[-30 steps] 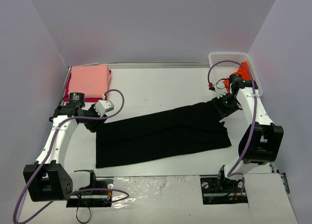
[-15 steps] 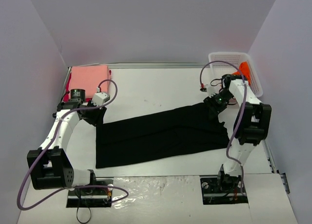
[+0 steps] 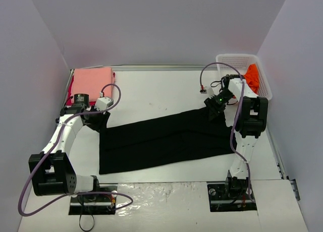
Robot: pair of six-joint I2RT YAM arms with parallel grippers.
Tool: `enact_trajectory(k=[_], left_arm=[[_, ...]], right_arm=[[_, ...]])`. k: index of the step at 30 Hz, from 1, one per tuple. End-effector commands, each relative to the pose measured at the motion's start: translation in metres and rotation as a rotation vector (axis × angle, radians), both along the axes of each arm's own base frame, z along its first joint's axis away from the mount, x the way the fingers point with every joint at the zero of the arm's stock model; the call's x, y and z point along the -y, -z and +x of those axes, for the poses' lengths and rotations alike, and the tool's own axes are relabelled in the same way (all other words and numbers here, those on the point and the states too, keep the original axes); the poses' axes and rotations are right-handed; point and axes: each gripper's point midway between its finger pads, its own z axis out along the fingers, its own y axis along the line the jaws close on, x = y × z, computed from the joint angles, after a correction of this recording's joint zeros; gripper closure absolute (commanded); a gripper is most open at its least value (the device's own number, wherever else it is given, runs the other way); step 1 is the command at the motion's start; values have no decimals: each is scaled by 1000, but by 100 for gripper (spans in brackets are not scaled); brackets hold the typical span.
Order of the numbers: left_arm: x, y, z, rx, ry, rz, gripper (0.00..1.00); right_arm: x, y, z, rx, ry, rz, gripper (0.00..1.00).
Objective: Fold and stack the t-shirts
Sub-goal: Fold the other side of the tshirt into a rectangle
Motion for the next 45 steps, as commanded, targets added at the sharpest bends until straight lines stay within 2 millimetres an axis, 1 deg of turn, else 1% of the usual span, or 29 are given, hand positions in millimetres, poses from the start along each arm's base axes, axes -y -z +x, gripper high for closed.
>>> enact_trajectory(k=[1,3,4,8,10,12,14,17,19,20,22,23,25,28,30,31,32,34,35,37,38,39,40,41,43,44,45], left_arm=[[-3,-4,3,17,-24,5,60],[-3,-2,3,11,-20,4,60],[-3,-2,3,8,-20,1,60],[-2,1,2,-8,-16,-1,60],[-2,2,1,-9,-16,-3,60],[-1,2,0,-8,-11,-5,60],[-1,1,0,-5,-11,-6,60],[1,2,0,-3,-6,-15,60],[1,2,-1,-6,-6,-15,60],[2,2,-1,-6,-4,-16,60],[3,3,-1,-7,-1,-22,60],[3,3,-1,-8,-1,-24,60],[3,1,-1,-4,-2,-26,60],[5,-2,0,9,2,-33,60],[5,-4,-1,13,4,-38,60],[6,-5,-1,17,5,-38,60],[5,-5,-2,19,4,-38,60],[6,-8,-2,26,7,-39,60],[7,-8,-2,26,8,-42,60],[7,-11,-2,35,11,-44,60],[8,-11,-2,34,12,-45,59],[7,-11,-3,34,11,-45,60],[8,-11,-3,37,12,-45,59],[8,-11,-3,36,11,-47,59],[9,-10,-4,37,17,-48,59],[8,-11,-4,38,14,-48,59],[9,-11,-4,40,17,-50,59]], right_arm=[[-10,-8,-20,-76,-49,50,68],[-10,-7,-28,-98,-65,55,76],[-10,-8,-31,-104,-73,62,77],[-11,-7,-47,-141,-95,77,75],[-13,-8,-53,-145,-113,89,74],[-13,-10,-58,-154,-122,97,71],[-14,-10,-61,-156,-126,98,69],[-14,-11,-61,-154,-121,100,69],[-15,-12,-60,-153,-115,101,76],[-15,-12,-59,-154,-113,102,84],[-16,-15,-59,-151,-108,104,91],[-17,-17,-59,-143,-108,102,96],[-18,-23,-59,-131,-105,99,100],[-21,-32,-61,-113,-105,97,100],[-22,-43,-64,-86,-111,92,100],[-29,-47,-69,-85,-136,88,100],[-31,-54,-77,-76,-150,85,100],[-37,-59,-87,-75,-184,71,100],[-38,-64,-96,-68,-194,65,100],[-43,-68,-108,-70,-221,50,100],[-44,-72,-119,-73,-232,45,100],[-45,-73,-126,-74,-238,37,100],[-45,-79,-131,-52,-248,23,100],[-46,-76,-143,-75,-261,17,100],[-45,-81,-155,-60,-266,-3,100],[-45,-80,-161,-63,-278,-20,100],[-42,-77,-171,-87,-279,-34,100]])
